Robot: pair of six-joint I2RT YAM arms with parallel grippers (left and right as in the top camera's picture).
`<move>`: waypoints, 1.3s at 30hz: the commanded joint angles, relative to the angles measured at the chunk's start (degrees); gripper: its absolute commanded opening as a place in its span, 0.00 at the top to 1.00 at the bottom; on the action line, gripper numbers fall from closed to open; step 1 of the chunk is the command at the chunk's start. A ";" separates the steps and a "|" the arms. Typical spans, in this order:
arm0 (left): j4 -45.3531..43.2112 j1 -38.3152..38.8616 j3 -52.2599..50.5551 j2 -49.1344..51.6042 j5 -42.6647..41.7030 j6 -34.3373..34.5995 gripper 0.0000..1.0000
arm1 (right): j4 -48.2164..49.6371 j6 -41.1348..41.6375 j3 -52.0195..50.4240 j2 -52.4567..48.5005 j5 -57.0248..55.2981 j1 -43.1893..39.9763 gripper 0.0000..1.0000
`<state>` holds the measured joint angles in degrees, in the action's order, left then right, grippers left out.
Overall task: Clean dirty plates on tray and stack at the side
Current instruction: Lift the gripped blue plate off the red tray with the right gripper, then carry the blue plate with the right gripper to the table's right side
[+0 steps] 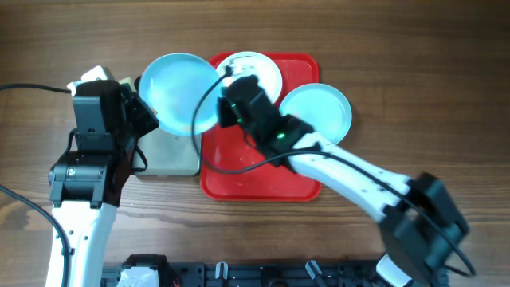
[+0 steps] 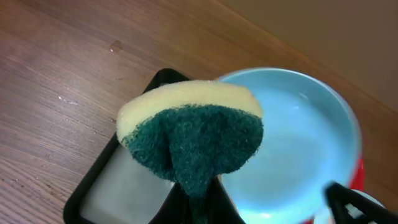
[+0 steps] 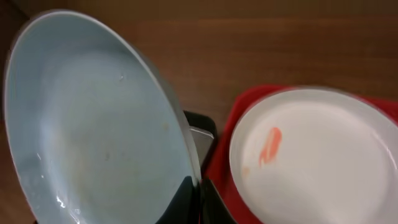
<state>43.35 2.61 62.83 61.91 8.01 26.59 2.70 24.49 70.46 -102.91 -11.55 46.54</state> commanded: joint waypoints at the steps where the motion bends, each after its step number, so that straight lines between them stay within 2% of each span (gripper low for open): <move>1: -0.26 -0.28 -0.22 -0.85 -0.70 -1.09 0.96 | 9.01 -13.46 0.96 -4.72 -12.57 2.19 0.96; 6: -0.28 -0.28 -0.22 -0.85 -0.68 -1.11 0.96 | 23.19 -35.98 0.96 -6.75 -16.31 2.43 0.96; 12: -0.44 -0.28 -0.22 -0.85 -0.68 -1.09 0.96 | 33.70 -49.18 0.96 -6.78 -14.08 2.43 0.96; 16: -0.44 -0.28 -0.22 -0.85 -0.70 -1.11 0.96 | 36.74 -56.24 0.96 -6.78 -10.34 2.43 0.96; 23: -0.46 -0.28 -0.22 -0.85 -0.68 -1.11 0.96 | 37.48 -57.55 0.96 -6.78 -7.93 2.43 0.96; 28: -0.46 -0.28 -0.22 -0.85 -0.68 -1.09 0.96 | 41.92 -57.66 0.96 -6.78 -3.74 2.36 0.96; 36: -0.46 -0.28 -0.22 -0.85 -0.68 -1.11 0.96 | 42.88 -66.49 0.96 -6.78 -2.49 2.43 0.96; 39: -0.46 -0.28 -0.22 -0.85 -0.68 -1.09 0.96 | 42.91 -66.49 0.96 -6.78 -2.49 2.54 0.96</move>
<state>43.29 2.61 62.83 61.91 7.60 26.57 45.28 -39.33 70.65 -109.32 -15.40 49.04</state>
